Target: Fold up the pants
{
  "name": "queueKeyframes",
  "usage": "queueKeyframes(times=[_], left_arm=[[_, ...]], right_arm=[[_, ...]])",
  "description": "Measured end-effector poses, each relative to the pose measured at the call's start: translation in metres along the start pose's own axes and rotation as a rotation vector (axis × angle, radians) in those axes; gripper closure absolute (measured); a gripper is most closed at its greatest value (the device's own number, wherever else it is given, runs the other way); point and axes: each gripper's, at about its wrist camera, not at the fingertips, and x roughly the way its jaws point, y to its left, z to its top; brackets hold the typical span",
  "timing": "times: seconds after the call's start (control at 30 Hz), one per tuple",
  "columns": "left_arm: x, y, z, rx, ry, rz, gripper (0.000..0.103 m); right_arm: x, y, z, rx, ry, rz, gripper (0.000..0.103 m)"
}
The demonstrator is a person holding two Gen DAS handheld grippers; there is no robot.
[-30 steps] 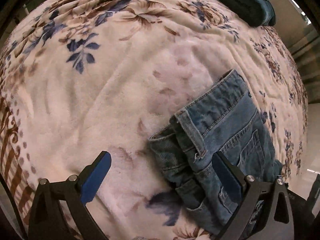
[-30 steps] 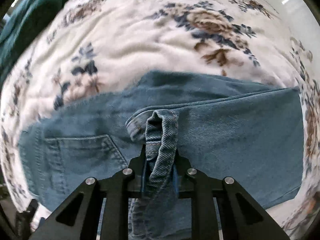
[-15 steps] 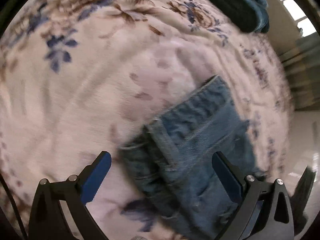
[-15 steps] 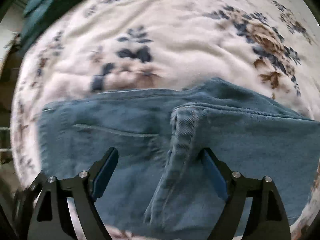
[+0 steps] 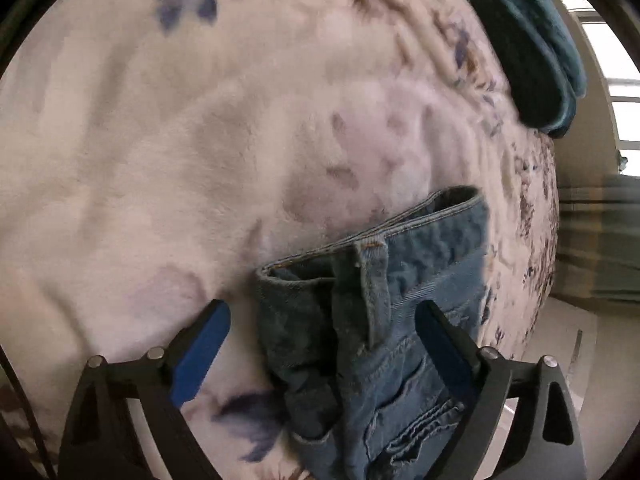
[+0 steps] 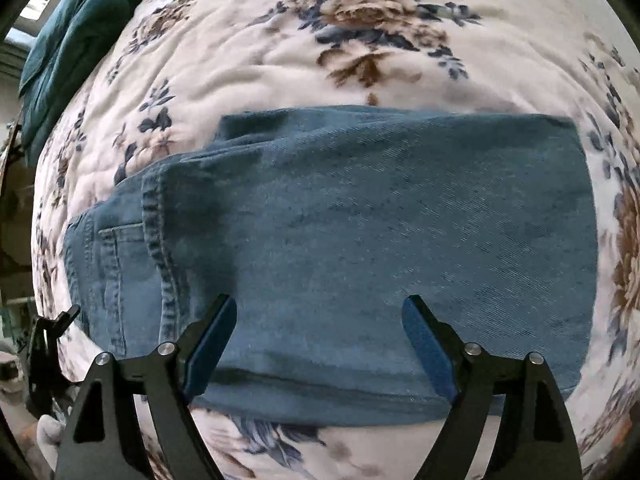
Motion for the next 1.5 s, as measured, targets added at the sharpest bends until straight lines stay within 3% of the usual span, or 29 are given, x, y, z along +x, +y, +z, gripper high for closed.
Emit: queueKeyframes(times=[0.07,0.17,0.2,0.27,0.33,0.43,0.57,0.73,0.93,0.97,1.0,1.03,1.07,1.27,1.37,1.5], left_arm=[[-0.016,-0.013,0.0,0.024,-0.038,-0.051,0.011],[-0.013,-0.038,0.005,0.108,-0.043,-0.042,0.011],[-0.007,-0.042,0.008,0.125,-0.03,-0.041,0.011],[0.01,-0.054,0.011,0.185,-0.006,0.026,0.028],[0.016,-0.058,0.012,0.23,-0.019,0.079,0.067],[0.006,-0.067,0.005,0.314,-0.046,0.116,0.081],[-0.011,-0.069,-0.007,0.371,-0.05,0.133,0.083],[-0.014,-0.044,0.002,0.272,0.003,0.113,0.083],[-0.015,-0.044,0.002,0.277,0.015,0.107,0.083],[-0.014,-0.043,0.002,0.276,0.017,0.107,0.083],[-0.014,-0.042,0.003,0.27,0.022,0.104,0.083],[-0.013,-0.041,0.004,0.267,0.025,0.104,0.083],[-0.014,-0.041,0.004,0.265,0.028,0.101,0.083],[-0.029,-0.044,0.003,0.29,0.023,0.104,0.083],[-0.023,-0.035,0.004,0.285,0.036,0.127,0.083],[0.0,-0.018,0.005,0.277,0.047,0.188,0.08]], right_arm=[[-0.011,0.002,-0.006,-0.007,-0.004,0.04,0.016],[-0.02,0.007,-0.024,0.005,0.039,0.181,0.018],[-0.018,0.01,-0.03,0.019,0.071,0.244,0.024],[-0.005,0.019,-0.041,0.067,0.138,0.344,0.037],[0.016,0.028,-0.052,0.134,0.195,0.422,0.051],[0.048,0.045,-0.059,0.217,0.244,0.493,0.053],[0.081,0.053,-0.073,0.333,0.317,0.499,0.054],[0.097,0.048,-0.084,0.438,0.379,0.512,0.054],[0.104,0.041,-0.095,0.519,0.357,0.526,0.055],[0.107,0.038,-0.096,0.542,0.345,0.528,0.062],[0.11,0.035,-0.097,0.563,0.334,0.5,0.083],[0.114,0.033,-0.1,0.591,0.323,0.504,0.095],[0.116,0.031,-0.103,0.611,0.316,0.517,0.097],[0.079,0.046,-0.111,0.463,0.237,0.473,0.1],[0.074,0.048,-0.115,0.429,0.245,0.463,0.1],[0.098,0.055,-0.104,0.424,0.313,0.411,0.1]])
